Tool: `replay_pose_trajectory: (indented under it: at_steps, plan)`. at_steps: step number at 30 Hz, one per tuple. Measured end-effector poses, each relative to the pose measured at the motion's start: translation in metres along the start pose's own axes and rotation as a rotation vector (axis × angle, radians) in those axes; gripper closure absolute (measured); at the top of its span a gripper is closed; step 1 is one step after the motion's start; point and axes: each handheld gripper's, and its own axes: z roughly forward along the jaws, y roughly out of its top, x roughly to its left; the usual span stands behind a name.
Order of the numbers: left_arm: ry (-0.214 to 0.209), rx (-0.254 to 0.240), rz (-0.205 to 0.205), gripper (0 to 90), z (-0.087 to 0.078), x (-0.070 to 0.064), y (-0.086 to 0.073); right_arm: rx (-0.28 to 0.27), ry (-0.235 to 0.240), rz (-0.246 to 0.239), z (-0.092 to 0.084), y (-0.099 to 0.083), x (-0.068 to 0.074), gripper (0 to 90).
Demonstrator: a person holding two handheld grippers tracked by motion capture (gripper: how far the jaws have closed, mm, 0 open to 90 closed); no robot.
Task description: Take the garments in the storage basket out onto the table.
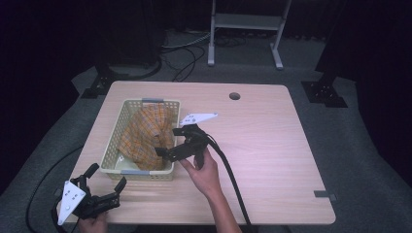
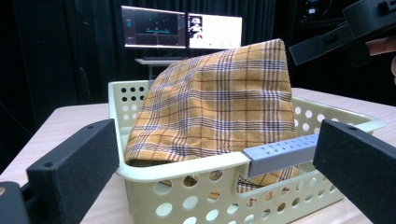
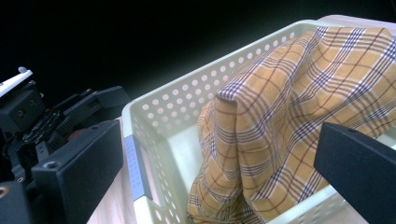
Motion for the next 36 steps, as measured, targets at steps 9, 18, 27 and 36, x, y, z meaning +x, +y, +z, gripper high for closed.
replay_pose_trajectory:
  at_steps: [9,18,27,36]
  plan:
    - [0.000,0.000,0.000,0.1,0.000,0.000,0.000,0.008,0.000,0.002,0.009,0.005,-0.001,1.3]
    - [-0.001,-0.001,-0.001,0.1,0.000,0.000,0.000,0.012,0.003,0.002,0.017,0.014,0.000,1.2]
    - [-0.001,-0.001,-0.001,0.1,0.000,0.000,0.000,0.030,-0.001,-0.002,0.026,0.018,0.000,1.3]
    - [-0.002,-0.001,-0.001,0.1,0.000,0.000,0.000,0.046,-0.010,0.004,0.035,0.017,0.000,1.3]
